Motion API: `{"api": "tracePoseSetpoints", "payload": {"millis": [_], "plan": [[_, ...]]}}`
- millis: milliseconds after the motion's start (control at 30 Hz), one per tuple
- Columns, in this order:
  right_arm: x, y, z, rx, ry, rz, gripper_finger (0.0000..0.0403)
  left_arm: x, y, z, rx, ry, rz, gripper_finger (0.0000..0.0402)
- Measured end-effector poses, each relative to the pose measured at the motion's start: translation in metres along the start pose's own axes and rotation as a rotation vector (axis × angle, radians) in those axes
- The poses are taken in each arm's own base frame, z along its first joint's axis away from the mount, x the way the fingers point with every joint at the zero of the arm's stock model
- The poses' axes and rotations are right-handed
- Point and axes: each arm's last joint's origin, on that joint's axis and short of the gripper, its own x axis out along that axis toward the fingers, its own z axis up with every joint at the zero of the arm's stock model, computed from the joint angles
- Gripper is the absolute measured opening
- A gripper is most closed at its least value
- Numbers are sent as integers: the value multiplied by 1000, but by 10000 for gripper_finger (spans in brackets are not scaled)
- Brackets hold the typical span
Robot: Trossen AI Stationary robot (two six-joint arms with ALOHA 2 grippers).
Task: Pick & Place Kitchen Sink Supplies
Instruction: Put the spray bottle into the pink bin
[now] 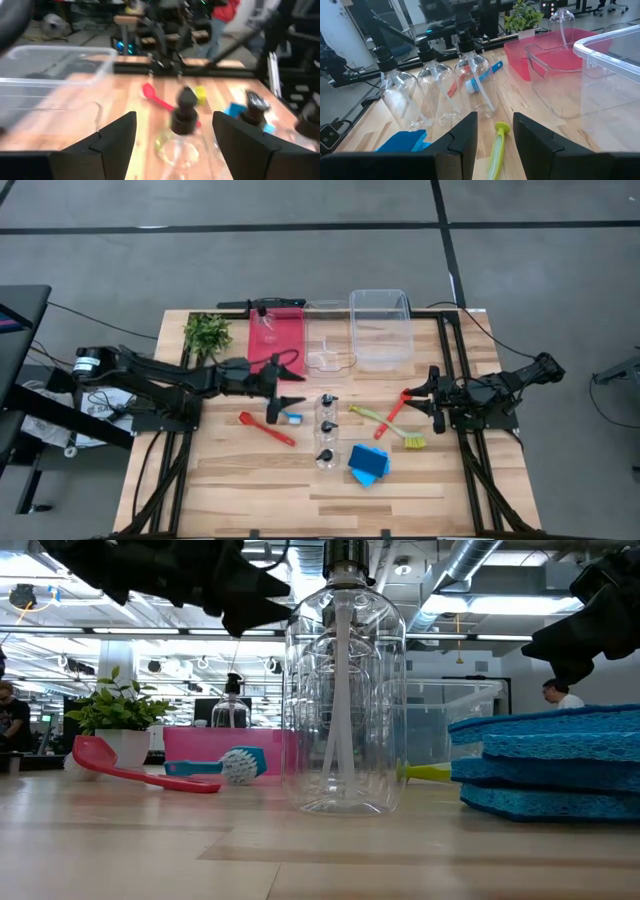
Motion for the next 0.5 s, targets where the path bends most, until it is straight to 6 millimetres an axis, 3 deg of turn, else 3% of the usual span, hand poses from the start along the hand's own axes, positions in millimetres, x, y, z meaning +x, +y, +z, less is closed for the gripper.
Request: {"api": "tracePoseSetpoints", "payload": {"millis": [267, 500], "plan": [[0, 0, 0, 0, 0, 0, 119, 17, -8, -18, 9, 49, -28, 265], [0, 0, 0, 0, 0, 0, 119, 23, -7, -21, 8, 19, -25, 265]]}}
